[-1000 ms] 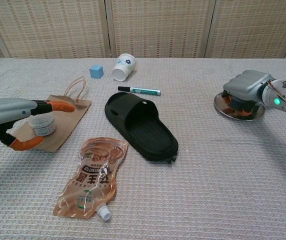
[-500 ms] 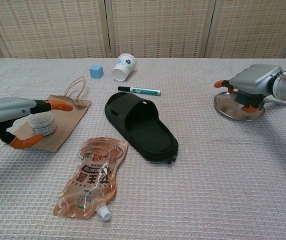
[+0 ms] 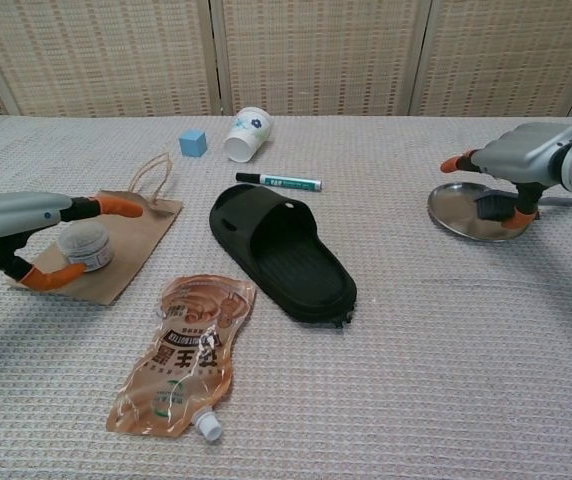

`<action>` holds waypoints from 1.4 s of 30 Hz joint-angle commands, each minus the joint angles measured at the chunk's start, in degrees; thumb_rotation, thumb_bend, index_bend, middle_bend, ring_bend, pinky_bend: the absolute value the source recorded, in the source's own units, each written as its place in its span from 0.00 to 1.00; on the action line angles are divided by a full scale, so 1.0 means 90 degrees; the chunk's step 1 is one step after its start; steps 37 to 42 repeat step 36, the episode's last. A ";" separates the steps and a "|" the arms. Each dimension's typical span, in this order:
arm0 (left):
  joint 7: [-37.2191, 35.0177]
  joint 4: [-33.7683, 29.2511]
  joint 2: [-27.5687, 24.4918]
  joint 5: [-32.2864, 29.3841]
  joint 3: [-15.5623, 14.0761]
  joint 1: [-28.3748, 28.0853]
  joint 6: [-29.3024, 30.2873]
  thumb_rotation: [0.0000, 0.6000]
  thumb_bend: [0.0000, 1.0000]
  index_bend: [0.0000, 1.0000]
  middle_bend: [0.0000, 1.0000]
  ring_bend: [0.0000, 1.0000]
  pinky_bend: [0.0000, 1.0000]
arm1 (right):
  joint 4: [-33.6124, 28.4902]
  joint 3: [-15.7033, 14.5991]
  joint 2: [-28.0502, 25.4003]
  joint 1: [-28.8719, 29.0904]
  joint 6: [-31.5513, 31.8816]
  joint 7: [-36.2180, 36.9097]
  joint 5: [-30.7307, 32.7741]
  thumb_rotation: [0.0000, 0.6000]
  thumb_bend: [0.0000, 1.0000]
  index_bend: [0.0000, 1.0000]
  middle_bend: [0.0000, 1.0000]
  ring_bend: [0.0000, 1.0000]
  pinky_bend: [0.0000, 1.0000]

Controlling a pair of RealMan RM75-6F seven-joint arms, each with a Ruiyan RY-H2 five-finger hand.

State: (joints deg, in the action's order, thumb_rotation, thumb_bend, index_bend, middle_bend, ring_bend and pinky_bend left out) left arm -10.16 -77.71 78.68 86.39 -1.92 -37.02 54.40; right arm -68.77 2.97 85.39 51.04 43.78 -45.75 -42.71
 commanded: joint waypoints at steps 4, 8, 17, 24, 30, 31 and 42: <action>-0.0020 0.0008 -0.0009 -0.0017 0.0026 -0.0001 -0.0019 1.00 0.56 0.00 0.00 0.00 0.06 | -0.0073 0.0065 -0.0046 0.0000 0.0117 0.0193 -0.0089 1.00 0.12 0.00 0.02 0.05 0.41; -0.0050 -0.0032 -0.0049 0.0018 0.0030 0.0029 0.0048 1.00 0.56 0.00 0.00 0.00 0.06 | -0.0246 0.0128 -0.0213 -0.0057 0.0178 0.0448 -0.0196 1.00 0.12 0.00 0.02 0.04 0.39; 0.0098 -0.0617 -0.0935 0.0564 -0.0258 0.1005 0.1867 1.00 0.46 0.00 0.00 0.00 0.07 | -0.2251 0.0173 -0.1498 -0.1234 0.1947 0.2372 -0.2193 1.00 0.09 0.00 0.00 0.00 0.02; 0.0599 -0.0645 -0.1133 0.0291 -0.0282 0.2659 0.4156 1.00 0.44 0.00 0.00 0.00 0.07 | -0.3096 -0.0889 -0.1945 -0.3159 0.4274 0.2707 -0.3557 1.00 0.08 0.00 0.00 0.00 0.00; 0.1637 -0.0450 -0.0766 0.0384 -0.0307 0.3263 0.4845 1.00 0.46 0.00 0.00 0.00 0.07 | -0.3317 -0.1431 -0.1808 -0.4493 0.5679 0.2968 -0.4108 1.00 0.08 0.00 0.00 0.00 0.00; 0.1649 -0.0464 -0.0770 0.0395 -0.0304 0.3271 0.4853 1.00 0.46 0.00 0.00 0.00 0.07 | -0.3334 -0.1450 -0.1843 -0.4506 0.5695 0.2970 -0.4167 1.00 0.08 0.00 0.00 0.00 0.00; 0.1578 -0.0549 -0.0847 0.0408 -0.0187 0.3365 0.4929 1.00 0.46 0.00 0.00 0.00 0.07 | -0.3462 -0.1270 -0.2011 -0.4778 0.5970 0.3009 -0.4183 1.00 0.08 0.00 0.00 0.00 0.00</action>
